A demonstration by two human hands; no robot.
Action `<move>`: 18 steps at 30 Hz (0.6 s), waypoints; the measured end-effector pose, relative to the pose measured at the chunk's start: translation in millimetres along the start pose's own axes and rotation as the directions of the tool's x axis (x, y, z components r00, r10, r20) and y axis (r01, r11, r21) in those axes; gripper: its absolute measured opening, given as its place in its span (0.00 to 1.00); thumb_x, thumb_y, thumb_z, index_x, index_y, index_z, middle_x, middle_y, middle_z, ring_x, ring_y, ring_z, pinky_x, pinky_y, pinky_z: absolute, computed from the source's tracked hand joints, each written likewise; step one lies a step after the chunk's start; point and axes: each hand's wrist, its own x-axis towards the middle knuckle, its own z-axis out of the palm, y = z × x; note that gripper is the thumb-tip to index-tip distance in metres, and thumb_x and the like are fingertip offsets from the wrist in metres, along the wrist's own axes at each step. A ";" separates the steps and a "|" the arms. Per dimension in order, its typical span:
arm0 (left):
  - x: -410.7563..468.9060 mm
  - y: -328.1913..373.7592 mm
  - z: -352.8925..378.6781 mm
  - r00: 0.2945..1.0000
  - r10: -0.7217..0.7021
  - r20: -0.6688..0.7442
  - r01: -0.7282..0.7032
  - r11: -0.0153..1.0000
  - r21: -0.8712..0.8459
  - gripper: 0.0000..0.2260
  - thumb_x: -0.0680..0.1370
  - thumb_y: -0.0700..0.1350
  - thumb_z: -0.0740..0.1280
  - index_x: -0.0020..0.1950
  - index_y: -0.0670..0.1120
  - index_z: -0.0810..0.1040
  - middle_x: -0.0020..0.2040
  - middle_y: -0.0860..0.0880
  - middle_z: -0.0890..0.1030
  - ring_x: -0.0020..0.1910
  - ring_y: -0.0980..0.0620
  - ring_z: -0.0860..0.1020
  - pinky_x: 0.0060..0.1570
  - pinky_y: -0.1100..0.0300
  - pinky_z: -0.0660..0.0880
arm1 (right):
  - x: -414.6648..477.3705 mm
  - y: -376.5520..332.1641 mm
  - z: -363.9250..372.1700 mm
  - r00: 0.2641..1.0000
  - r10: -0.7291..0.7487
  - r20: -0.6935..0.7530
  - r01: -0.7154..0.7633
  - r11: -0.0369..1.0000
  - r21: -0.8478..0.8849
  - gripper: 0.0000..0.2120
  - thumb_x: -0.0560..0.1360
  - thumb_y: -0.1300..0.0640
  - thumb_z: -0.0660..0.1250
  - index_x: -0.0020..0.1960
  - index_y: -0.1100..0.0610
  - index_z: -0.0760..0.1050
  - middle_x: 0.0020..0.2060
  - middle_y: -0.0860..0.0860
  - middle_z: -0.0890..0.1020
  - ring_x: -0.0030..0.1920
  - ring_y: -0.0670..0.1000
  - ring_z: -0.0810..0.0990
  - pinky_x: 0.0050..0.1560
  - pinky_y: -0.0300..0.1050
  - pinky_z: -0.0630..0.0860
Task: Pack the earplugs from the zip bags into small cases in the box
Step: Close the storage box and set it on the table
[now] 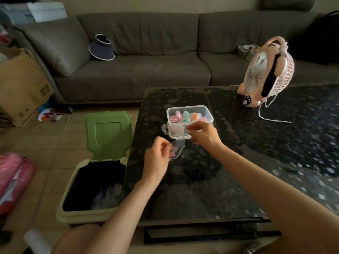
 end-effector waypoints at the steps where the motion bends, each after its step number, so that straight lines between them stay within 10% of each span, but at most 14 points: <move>1: 2.0 4.2 -10.4 0.999 -0.002 -0.034 0.002 1.000 -0.006 0.04 0.78 0.40 0.64 0.45 0.47 0.72 0.40 0.51 0.83 0.35 0.59 0.82 0.32 0.65 0.77 | -7.1 1.9 -0.3 1.000 -0.013 0.023 0.013 1.000 -0.005 0.08 0.75 0.64 0.66 0.53 0.61 0.79 0.44 0.52 0.79 0.38 0.51 0.80 0.36 0.40 0.79; 9: 42.7 -10.1 -124.7 0.920 -0.252 -0.299 0.268 0.963 0.012 0.07 0.77 0.39 0.66 0.40 0.48 0.73 0.41 0.48 0.80 0.34 0.57 0.77 0.23 0.74 0.70 | -35.6 -1.3 12.0 0.973 -0.054 0.226 0.065 0.997 -0.042 0.04 0.77 0.64 0.65 0.48 0.57 0.77 0.42 0.53 0.81 0.38 0.51 0.82 0.42 0.42 0.81; 12: 51.0 -43.2 -164.3 0.834 -0.378 -0.402 0.417 0.909 0.010 0.04 0.77 0.37 0.66 0.44 0.45 0.74 0.41 0.46 0.78 0.33 0.55 0.77 0.33 0.63 0.78 | -39.9 -0.7 18.7 0.969 -0.055 0.241 0.069 0.996 -0.051 0.04 0.77 0.63 0.65 0.48 0.57 0.78 0.41 0.51 0.81 0.37 0.50 0.82 0.40 0.40 0.81; 18: 29.3 -144.6 -183.0 0.678 -0.650 -0.344 0.691 0.723 -0.004 0.12 0.77 0.32 0.64 0.36 0.45 0.70 0.34 0.41 0.76 0.17 0.60 0.73 0.23 0.61 0.74 | -40.8 8.9 25.3 0.964 -0.032 0.262 0.047 0.998 -0.049 0.05 0.76 0.63 0.66 0.45 0.55 0.78 0.39 0.50 0.82 0.36 0.48 0.82 0.37 0.38 0.80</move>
